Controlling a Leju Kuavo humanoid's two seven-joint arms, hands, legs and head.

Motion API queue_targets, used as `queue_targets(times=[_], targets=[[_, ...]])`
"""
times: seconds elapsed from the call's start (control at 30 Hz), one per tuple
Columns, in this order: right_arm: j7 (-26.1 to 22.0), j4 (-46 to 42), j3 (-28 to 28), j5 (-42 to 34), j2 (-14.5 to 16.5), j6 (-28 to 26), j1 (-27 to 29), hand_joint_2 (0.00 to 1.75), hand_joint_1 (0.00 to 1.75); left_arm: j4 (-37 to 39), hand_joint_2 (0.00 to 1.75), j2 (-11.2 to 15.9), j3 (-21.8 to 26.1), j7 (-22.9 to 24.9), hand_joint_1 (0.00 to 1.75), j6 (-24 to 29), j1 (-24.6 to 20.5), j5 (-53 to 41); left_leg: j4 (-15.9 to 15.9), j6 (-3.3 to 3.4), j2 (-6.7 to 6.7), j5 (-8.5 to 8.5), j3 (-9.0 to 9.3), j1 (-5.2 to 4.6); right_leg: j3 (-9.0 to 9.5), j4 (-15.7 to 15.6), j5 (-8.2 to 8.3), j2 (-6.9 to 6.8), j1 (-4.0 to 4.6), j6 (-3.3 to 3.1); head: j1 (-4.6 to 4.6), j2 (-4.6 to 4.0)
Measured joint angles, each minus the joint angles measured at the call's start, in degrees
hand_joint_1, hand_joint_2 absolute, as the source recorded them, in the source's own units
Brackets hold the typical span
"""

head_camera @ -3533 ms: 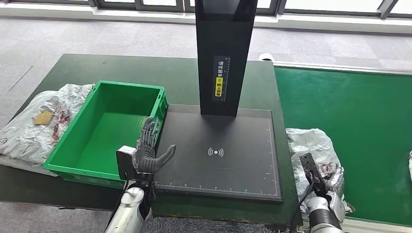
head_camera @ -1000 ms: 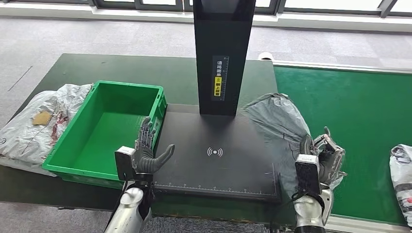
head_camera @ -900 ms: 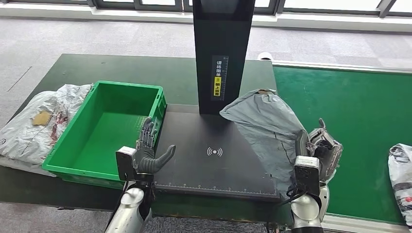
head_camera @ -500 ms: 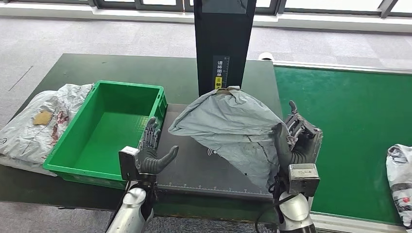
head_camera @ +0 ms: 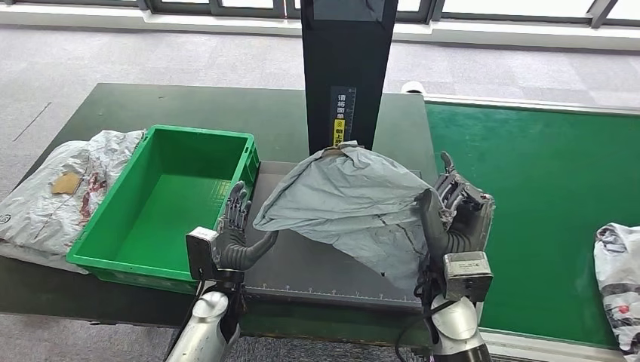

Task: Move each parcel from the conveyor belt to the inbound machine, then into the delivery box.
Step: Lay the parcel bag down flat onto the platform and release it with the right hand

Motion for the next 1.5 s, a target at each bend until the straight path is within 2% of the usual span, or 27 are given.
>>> queue_targets(times=[0.13, 0.3, 0.43, 0.57, 0.6, 0.7, 0.73, 0.8, 0.93, 1.2, 1.37, 1.5], targets=[[0.26, 15.94, -2.46, 0.83, 0.94, 1.22, -6.84, 1.75, 1.75, 0.05, 1.75, -0.02, -0.17, 0.00, 0.00, -0.01, -0.09, 0.01, 0.00, 0.03, 0.13, 0.09, 0.05, 0.00, 0.00, 0.00, 0.09, 0.09, 0.00, -0.01, 0.01, 0.00], [0.09, 34.10, -4.39, 3.10, 3.11, -1.97, -14.21, 1.75, 1.73, 0.39, 1.75, -0.02, -0.23, 0.00, 0.00, 0.09, -0.16, 0.17, 0.00, -0.01, 0.03, 0.25, 0.01, 0.00, -0.02, 0.00, 0.16, 0.00, 0.00, -0.01, 0.01, 0.00], [0.07, 43.10, -5.19, 3.69, 4.63, -3.75, -17.57, 1.75, 1.75, 0.51, 1.75, -0.02, -0.23, 0.00, 0.00, 0.19, -0.16, 0.34, 0.00, -0.02, -0.01, 0.26, 0.00, 0.00, -0.04, 0.00, 0.16, 0.00, 0.01, -0.02, -0.01, 0.00], [0.05, 48.18, -5.64, 3.76, 5.29, -4.47, -19.34, 1.75, 1.75, 0.56, 1.75, -0.02, -0.23, 0.00, 0.00, 0.19, -0.17, 0.36, -0.01, -0.02, -0.02, 0.25, -0.02, 0.00, -0.06, 0.00, 0.15, 0.00, 0.00, -0.02, 0.01, 0.00], [0.05, 49.09, -5.69, 3.74, 5.38, -4.48, -19.65, 1.75, 1.43, 0.58, 1.75, -0.02, -0.23, 0.00, 0.00, 0.19, -0.17, 0.38, -0.01, -0.02, -0.02, 0.25, -0.03, 0.00, -0.06, 0.00, 0.15, 0.00, 0.00, -0.02, 0.01, 0.00], [0.05, 51.11, -6.09, 3.66, 5.61, -4.43, -20.34, 1.75, 0.12, 0.70, 1.75, -0.02, -0.23, 0.00, 0.00, 0.19, -0.19, 0.49, -0.01, -0.01, -0.03, 0.24, -0.04, -0.01, -0.07, 0.00, 0.14, -0.01, 0.00, -0.01, 0.01, 0.00], [0.05, 51.63, -6.29, 3.62, 5.66, -4.42, -20.54, 1.75, 0.00, 0.76, 1.75, -0.02, -0.22, 0.00, 0.00, 0.19, -0.19, 0.51, -0.01, -0.01, -0.04, 0.24, -0.05, -0.01, -0.07, 0.00, 0.14, -0.01, -0.01, -0.01, 0.01, 0.00], [0.05, 52.79, -6.57, 3.66, 5.71, -4.56, -21.05, 1.75, 0.00, 0.88, 1.75, -0.02, -0.21, 0.00, 0.00, 0.21, -0.21, 0.53, 0.00, -0.01, -0.03, 0.24, -0.05, -0.01, -0.07, 0.00, 0.15, -0.01, -0.01, -0.01, 0.01, 0.00], [0.04, 55.28, -7.24, 4.56, 5.79, -5.88, -21.97, 0.00, 0.00, 1.05, 1.75, -0.02, -0.21, 0.00, 0.00, 0.40, -0.23, 0.51, 0.00, -0.01, -0.04, 0.25, -0.04, -0.01, -0.07, 0.00, 0.15, -0.02, 0.00, -0.01, 0.01, 0.00], [0.16, 56.58, -9.67, 13.00, 6.13, -18.38, -22.19, 0.00, 0.00, 1.15, 1.75, -0.02, -0.21, 0.00, 0.00, 1.36, -0.23, 0.06, 0.00, -0.02, -0.03, 0.25, -0.04, 0.00, -0.07, 0.00, 0.15, -0.01, 0.00, -0.01, -0.01, 0.00], [0.26, 56.07, -11.70, 16.46, 6.42, -19.37, -21.92, 0.00, 0.00, 1.14, 1.75, -0.02, -0.21, 0.00, 0.00, 1.50, -0.23, 0.03, 0.00, -0.02, -0.04, 0.25, -0.05, -0.01, -0.07, 0.00, 0.15, -0.02, 0.00, -0.01, 0.01, 0.00], [0.02, 49.97, -17.57, 29.07, 8.00, -19.49, -19.30, 0.00, 0.00, 1.14, 1.75, -0.02, -0.21, 0.00, 0.00, 2.21, -0.22, -0.14, 0.00, -0.02, -0.08, 0.25, -0.04, 0.00, -0.07, 0.00, 0.15, -0.05, 0.00, -0.01, -0.01, 0.00]])
